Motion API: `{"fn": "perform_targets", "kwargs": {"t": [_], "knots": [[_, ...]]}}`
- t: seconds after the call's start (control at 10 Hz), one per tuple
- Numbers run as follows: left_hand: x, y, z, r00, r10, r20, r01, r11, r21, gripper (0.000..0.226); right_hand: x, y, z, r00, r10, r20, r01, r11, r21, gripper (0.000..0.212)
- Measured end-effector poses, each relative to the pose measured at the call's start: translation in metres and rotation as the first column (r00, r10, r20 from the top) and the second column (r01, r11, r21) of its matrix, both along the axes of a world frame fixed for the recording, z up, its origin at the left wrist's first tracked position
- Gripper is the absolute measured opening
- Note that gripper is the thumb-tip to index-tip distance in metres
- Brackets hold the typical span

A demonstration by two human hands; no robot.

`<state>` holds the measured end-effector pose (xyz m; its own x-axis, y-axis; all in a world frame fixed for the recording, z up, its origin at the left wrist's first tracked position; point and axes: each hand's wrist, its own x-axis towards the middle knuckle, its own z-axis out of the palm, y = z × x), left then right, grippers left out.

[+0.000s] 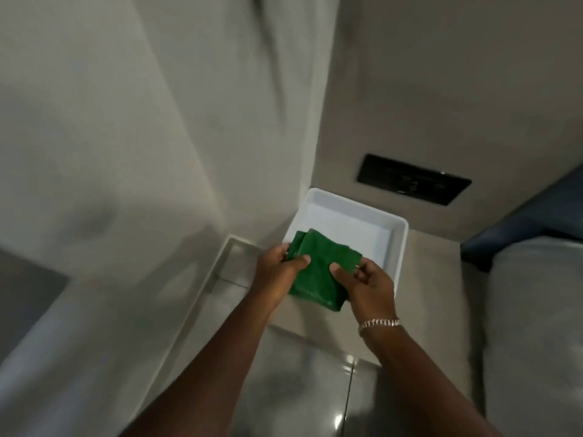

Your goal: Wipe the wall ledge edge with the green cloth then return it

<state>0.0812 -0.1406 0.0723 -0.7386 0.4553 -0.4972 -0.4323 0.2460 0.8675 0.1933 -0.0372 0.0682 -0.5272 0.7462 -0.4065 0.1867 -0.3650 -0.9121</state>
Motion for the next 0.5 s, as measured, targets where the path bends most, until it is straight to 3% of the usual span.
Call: {"fn": "perform_targets", "kwargs": {"t": [0.1,0.2,0.4,0.5], "knots": [[-0.023,0.062,-0.041,0.978,-0.103,-0.18,0.078,0.987,-0.143,0.04,-0.022,0.054,-0.04,0.994,-0.086,0.07,0.082,0.995,0.056,0.03],[-0.044,0.108,-0.089,0.955,-0.212,-0.208,0.162,0.959,-0.23,0.031,-0.048,0.096,-0.095,0.972,-0.132,0.194,0.105,0.984,0.144,0.032],[-0.068,0.148,-0.15,0.845,-0.521,-0.124,0.44,0.808,-0.391,0.032,-0.076,0.125,-0.166,0.937,-0.039,0.348,-0.016,0.988,0.155,0.05],[-0.068,0.148,-0.136,0.848,-0.514,-0.127,0.407,0.787,-0.464,0.057,-0.066,0.119,-0.159,0.935,-0.142,0.325,0.101,0.985,0.14,0.063]]}}
